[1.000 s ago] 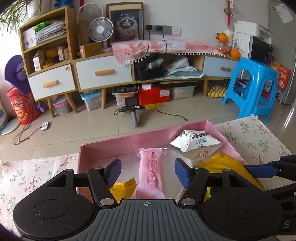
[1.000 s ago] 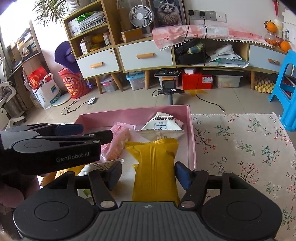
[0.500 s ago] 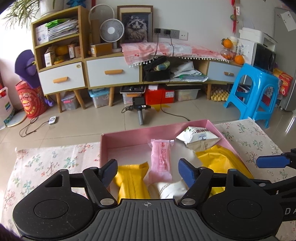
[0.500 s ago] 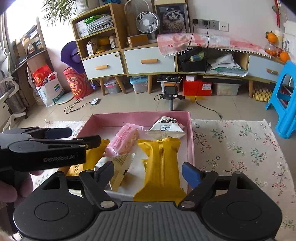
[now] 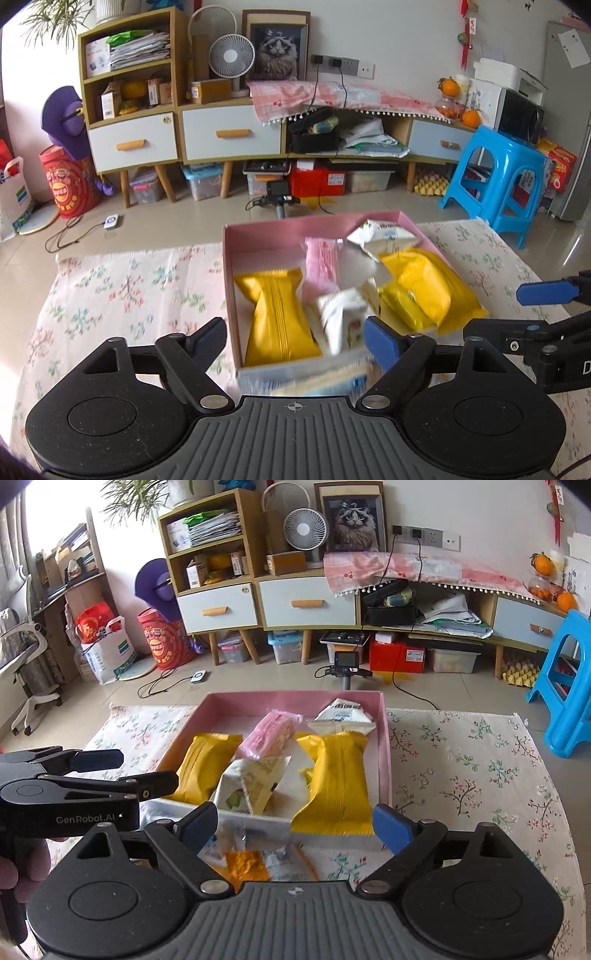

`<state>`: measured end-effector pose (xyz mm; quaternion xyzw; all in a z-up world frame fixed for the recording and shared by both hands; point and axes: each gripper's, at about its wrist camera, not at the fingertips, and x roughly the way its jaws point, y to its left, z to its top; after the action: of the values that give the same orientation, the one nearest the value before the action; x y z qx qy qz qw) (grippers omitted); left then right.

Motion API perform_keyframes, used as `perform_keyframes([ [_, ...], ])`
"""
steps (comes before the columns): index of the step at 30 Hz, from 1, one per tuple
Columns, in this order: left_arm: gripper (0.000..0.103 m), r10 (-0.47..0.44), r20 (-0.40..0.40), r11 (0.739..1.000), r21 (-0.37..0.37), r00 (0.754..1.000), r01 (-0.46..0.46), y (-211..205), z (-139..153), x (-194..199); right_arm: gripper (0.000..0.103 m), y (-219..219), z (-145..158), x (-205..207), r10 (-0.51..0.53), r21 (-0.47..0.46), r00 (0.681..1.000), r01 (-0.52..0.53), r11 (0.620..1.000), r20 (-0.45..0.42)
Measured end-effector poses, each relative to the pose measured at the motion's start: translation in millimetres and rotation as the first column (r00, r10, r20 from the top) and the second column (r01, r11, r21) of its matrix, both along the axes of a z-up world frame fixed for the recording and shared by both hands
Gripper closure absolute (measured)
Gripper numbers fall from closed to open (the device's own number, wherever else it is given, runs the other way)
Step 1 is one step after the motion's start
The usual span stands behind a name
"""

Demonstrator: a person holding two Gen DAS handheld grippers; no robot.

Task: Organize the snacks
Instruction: 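Withdraw both open tools from the box back over the remaining snacks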

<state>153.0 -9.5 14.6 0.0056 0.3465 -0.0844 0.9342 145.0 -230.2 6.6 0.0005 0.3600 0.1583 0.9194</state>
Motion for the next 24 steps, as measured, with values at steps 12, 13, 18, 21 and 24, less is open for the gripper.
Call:
perform_keyframes([
  [12,0.01,-0.012,-0.064,1.0,0.012,0.998,0.013,16,-18,-48,0.015,4,-3,-41,0.009,-0.029,1.0,-0.009,1.0,0.009],
  [13,0.01,-0.011,-0.068,1.0,0.009,0.998,0.012,18,-20,-52,0.015,3,-3,-43,0.004,-0.024,1.0,-0.003,1.0,0.011],
  [18,0.008,-0.012,-0.088,1.0,-0.008,0.996,0.011,25,-28,-72,0.015,1,-7,-53,-0.008,0.001,1.0,0.008,1.0,0.006],
  [21,0.008,0.0,-0.088,1.0,-0.018,0.996,-0.002,29,-32,-80,0.015,2,-11,-59,-0.008,0.0,1.0,0.008,1.0,0.008],
  [24,0.007,-0.004,-0.089,0.999,-0.032,0.996,0.001,31,-34,-87,0.015,5,-13,-66,0.004,-0.026,1.0,-0.004,1.0,0.02],
])
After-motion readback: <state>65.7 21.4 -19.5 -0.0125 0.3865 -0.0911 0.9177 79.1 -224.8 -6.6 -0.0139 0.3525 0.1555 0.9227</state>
